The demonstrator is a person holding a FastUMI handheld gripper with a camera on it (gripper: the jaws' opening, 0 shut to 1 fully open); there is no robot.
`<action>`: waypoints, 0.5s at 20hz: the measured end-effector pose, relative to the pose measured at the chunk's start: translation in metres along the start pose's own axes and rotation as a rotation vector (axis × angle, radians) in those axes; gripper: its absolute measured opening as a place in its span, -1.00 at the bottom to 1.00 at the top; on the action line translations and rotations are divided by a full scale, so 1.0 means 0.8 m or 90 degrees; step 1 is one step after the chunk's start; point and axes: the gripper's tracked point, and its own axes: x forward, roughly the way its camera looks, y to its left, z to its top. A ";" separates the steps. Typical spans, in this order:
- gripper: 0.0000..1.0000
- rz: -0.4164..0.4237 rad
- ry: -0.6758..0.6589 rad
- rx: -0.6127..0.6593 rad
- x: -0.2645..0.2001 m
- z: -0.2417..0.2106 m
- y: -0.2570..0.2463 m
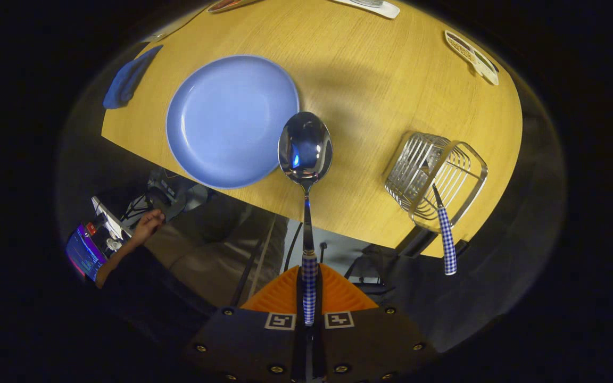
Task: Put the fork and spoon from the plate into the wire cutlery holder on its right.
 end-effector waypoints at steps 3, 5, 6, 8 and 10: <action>-0.89 0.004 0.010 0.011 -0.010 -0.021 -0.019; -0.89 0.007 0.023 0.014 -0.017 -0.037 -0.032; -0.89 0.002 0.028 0.014 -0.017 -0.043 -0.040; -0.89 -0.001 0.041 0.020 -0.020 -0.053 -0.052; -0.89 0.001 0.055 0.033 -0.023 -0.062 -0.066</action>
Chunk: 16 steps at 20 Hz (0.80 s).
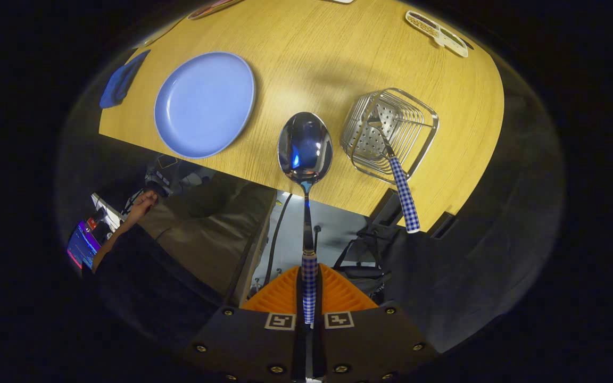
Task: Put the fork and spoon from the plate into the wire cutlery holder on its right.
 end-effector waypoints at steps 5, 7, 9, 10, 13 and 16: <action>-0.89 0.007 0.022 0.029 0.004 -0.009 -0.024; -0.89 0.011 0.031 0.035 0.005 -0.009 -0.029; -0.89 0.016 0.034 0.041 0.003 -0.007 -0.038; -0.89 0.020 0.036 0.045 0.003 -0.005 -0.041; -0.89 0.019 0.045 0.058 0.000 0.005 -0.053; -0.89 0.020 0.072 0.069 -0.001 0.013 -0.063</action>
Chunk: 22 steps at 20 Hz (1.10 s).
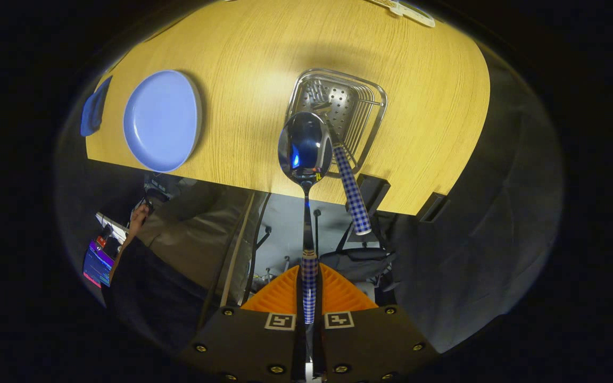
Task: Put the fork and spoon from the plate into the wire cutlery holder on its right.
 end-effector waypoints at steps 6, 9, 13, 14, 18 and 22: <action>-0.89 0.002 0.027 0.011 0.003 0.024 -0.001; -0.89 -0.005 0.051 0.007 0.009 0.028 -0.003; -0.89 0.007 0.071 0.014 0.018 0.042 0.002; -0.89 0.009 0.077 0.017 0.017 0.045 0.002; -0.89 0.006 0.112 0.023 0.013 0.048 -0.003; -0.89 0.027 0.133 0.025 0.012 0.055 0.003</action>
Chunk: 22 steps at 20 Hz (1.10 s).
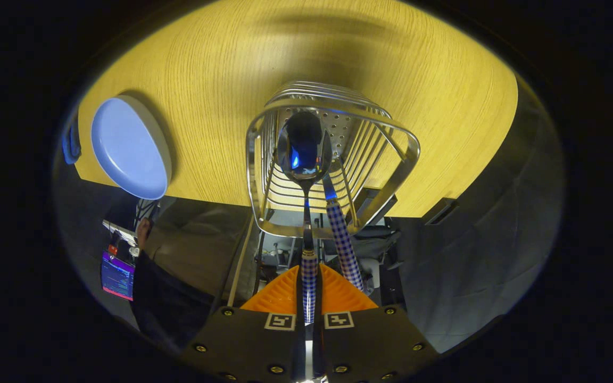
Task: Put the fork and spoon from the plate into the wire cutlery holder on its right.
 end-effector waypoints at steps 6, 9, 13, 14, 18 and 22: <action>-0.89 0.003 0.025 0.007 -0.005 0.008 -0.002; -0.86 0.004 0.028 0.002 -0.001 0.006 -0.004; -0.78 0.015 0.025 0.002 -0.005 0.010 -0.003; -0.78 0.019 0.021 0.005 0.000 0.010 -0.001; -0.71 0.020 0.011 0.004 -0.003 0.009 -0.003; -0.69 0.017 -0.013 0.002 -0.007 0.003 -0.010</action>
